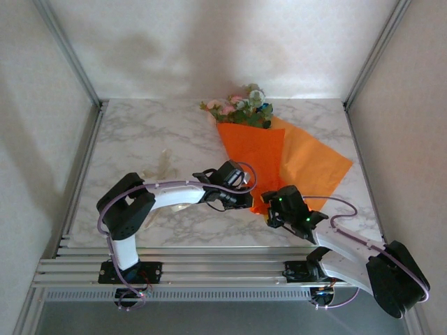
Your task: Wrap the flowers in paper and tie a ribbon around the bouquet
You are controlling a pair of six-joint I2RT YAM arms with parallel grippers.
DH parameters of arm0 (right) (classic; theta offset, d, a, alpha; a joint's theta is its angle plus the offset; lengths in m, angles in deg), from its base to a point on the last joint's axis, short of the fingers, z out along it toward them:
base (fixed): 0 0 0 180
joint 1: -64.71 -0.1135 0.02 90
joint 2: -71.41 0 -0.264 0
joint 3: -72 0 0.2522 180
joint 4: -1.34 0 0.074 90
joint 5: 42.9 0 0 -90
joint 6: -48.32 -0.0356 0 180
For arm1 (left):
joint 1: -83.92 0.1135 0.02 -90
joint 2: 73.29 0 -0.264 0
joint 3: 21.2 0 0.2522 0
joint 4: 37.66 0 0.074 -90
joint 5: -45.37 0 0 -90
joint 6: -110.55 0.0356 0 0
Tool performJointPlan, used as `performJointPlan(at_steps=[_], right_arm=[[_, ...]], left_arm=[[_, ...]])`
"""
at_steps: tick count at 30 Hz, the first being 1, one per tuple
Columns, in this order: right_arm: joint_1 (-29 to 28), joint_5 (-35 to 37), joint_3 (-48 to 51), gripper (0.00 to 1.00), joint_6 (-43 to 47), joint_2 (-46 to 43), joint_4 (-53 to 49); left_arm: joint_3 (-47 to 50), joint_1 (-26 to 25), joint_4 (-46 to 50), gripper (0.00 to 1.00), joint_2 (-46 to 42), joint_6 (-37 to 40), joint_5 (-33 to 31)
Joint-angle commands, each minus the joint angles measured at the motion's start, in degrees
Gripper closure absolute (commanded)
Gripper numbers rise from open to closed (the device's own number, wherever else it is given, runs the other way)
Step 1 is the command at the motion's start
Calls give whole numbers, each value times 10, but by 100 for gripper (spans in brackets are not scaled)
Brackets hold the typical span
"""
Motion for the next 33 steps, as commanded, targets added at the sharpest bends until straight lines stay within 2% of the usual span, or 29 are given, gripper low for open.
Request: performJointPlan(at_steps=[1,6,14,21,27,30,33], right_arm=[[-15,36,5,40,-13,0,16],[-39,71,7,38,-41,-3,32],[-109,133,-4,43,-108,-31,4],[-118,152,3,65,-130,3,31],[-118,153,6,87,-136,31,55],[-118,154,0,98,-131,24,24],[-118,155,4,100,-130,12,4]], left_arm=[[-9,3,-2,100,3,-4,20],[3,4,-19,100,-2,-25,22],[10,5,-37,100,-2,-48,11],[30,6,-66,100,-10,-74,20],[44,10,-86,100,-23,-90,32],[46,21,-78,86,-34,-92,31],[49,50,-63,60,-57,-88,14]])
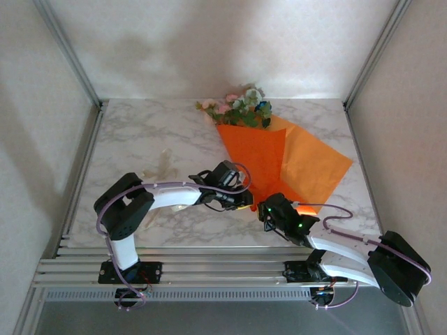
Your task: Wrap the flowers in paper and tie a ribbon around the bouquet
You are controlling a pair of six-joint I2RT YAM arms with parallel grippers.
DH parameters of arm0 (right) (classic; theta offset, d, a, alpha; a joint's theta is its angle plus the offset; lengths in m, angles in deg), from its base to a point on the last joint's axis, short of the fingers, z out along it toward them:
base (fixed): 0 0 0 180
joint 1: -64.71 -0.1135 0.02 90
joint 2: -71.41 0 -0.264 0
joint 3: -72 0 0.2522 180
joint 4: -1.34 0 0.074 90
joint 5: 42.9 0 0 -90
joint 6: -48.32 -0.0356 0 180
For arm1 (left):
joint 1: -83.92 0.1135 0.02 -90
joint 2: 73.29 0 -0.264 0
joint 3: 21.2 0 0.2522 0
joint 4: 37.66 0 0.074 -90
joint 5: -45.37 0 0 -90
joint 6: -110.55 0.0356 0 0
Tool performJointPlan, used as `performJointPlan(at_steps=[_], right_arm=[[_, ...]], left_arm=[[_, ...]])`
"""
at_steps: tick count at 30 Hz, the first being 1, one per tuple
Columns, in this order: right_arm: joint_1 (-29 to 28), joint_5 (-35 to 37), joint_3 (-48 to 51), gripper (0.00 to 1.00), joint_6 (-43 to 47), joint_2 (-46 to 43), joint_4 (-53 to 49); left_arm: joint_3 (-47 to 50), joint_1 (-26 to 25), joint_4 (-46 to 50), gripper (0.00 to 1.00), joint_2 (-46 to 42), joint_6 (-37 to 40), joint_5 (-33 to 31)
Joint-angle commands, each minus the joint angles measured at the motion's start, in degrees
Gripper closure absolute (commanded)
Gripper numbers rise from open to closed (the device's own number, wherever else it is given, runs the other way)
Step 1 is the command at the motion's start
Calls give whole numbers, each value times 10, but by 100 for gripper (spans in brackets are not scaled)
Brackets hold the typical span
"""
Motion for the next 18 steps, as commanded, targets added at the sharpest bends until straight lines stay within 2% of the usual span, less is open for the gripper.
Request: performJointPlan(at_steps=[1,4,9,18], right_arm=[[-1,25,3,100,-1,-17,-38],[-1,24,9,100,-1,-27,-44],[-1,19,8,100,0,-29,-43],[-1,8,3,100,3,-21,-41]], left_arm=[[3,41,9,54,-45,-1,-8],[-5,87,26,45,-38,18,-20],[-20,143,-23,43,8,26,-10],[-118,158,-62,43,105,47,-25]])
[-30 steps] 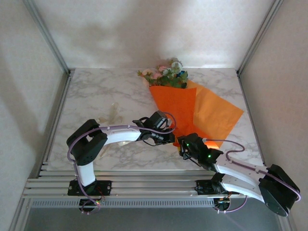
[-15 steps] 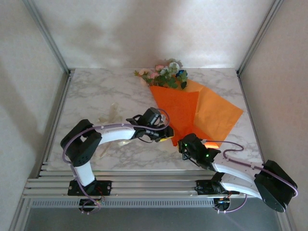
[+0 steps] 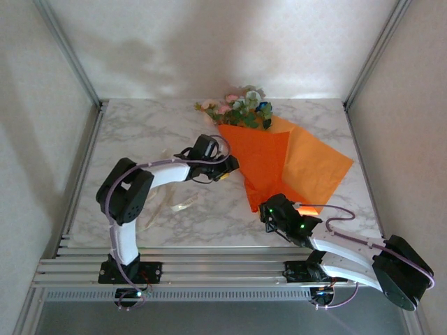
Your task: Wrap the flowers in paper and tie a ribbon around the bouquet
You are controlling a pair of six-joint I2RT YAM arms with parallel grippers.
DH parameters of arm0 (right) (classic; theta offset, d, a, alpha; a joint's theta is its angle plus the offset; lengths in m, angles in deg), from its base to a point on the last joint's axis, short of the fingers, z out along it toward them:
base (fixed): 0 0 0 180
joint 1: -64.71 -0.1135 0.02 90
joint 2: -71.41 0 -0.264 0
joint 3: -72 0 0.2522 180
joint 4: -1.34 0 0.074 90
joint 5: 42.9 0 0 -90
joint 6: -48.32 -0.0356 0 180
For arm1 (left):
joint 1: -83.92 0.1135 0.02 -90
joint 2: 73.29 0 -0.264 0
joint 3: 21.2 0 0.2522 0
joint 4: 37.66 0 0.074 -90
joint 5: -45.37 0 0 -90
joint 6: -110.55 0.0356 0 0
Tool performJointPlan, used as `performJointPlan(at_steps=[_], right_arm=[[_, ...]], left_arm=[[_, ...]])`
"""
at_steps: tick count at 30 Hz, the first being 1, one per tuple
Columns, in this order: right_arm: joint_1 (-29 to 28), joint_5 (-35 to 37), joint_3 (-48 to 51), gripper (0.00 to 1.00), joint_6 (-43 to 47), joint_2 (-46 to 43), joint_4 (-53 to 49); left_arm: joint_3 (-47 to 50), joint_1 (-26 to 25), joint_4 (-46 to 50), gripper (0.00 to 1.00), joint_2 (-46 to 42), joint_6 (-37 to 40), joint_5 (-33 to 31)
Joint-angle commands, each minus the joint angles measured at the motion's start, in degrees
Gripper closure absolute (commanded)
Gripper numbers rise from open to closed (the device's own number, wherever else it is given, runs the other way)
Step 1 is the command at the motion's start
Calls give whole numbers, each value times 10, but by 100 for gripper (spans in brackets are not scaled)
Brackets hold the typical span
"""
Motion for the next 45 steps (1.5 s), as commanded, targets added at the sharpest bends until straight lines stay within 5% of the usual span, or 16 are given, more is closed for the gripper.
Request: performJointPlan(at_steps=[1,17,23,42,43,45], right_arm=[[-1,7,2,100,4,4,-15],[2,-10,-6,100,19,13,-17],[6,-23,-9,100,33,14,-26],[40,-124,-53,100,141,65,-95],[40,-123,-55,100,141,66,-91],[40,-119,-59,100,141,68,-90]], left_arm=[[-42,7,-29,43,28,17,-17],[-188,42,-5,67,150,69,-50],[-227,42,29,100,173,95,-70],[-336,59,144,100,218,167,-108],[-335,58,148,97,215,168,-113],[-333,58,158,68,204,169,-131]])
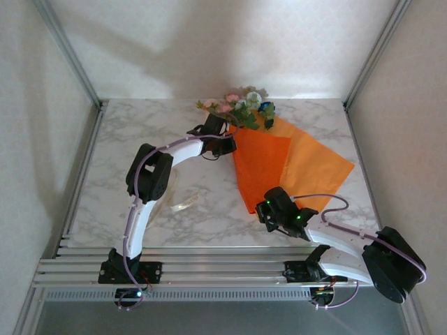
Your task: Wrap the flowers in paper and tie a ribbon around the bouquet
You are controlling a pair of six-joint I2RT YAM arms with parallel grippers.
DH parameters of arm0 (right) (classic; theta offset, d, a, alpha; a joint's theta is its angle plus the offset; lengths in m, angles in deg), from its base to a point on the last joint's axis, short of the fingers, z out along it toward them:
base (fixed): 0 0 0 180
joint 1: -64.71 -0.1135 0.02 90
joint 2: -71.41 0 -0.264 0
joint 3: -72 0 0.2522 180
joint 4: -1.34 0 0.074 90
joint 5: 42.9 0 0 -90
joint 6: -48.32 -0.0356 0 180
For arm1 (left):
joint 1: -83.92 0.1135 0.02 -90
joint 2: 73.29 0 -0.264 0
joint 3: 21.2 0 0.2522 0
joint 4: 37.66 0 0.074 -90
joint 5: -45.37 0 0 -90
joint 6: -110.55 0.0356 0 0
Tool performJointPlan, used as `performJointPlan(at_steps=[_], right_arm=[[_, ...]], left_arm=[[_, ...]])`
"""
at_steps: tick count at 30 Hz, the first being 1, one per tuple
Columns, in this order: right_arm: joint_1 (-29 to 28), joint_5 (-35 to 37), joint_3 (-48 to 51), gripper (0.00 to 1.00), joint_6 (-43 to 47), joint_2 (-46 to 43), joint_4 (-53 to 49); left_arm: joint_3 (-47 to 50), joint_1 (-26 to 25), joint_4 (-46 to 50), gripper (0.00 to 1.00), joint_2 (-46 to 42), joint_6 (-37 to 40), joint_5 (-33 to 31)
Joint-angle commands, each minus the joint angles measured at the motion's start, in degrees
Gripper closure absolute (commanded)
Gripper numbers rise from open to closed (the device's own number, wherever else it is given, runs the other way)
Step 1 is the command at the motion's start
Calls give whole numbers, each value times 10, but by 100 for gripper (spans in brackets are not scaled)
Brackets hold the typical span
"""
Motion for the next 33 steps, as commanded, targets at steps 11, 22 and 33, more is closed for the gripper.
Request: performJointPlan(at_steps=[11,22,33], right_arm=[[9,-15,-20,100,7,-5,-33],[42,-14,-15,100,-9,-49,-42],[46,-9,7,100,-28,-124,-86]], left_arm=[[342,-61,-119,43,-284,-163,-48],[520,-167,-323,43,-334,-345,6],[524,-187,-475,46,-255,-420,9]])
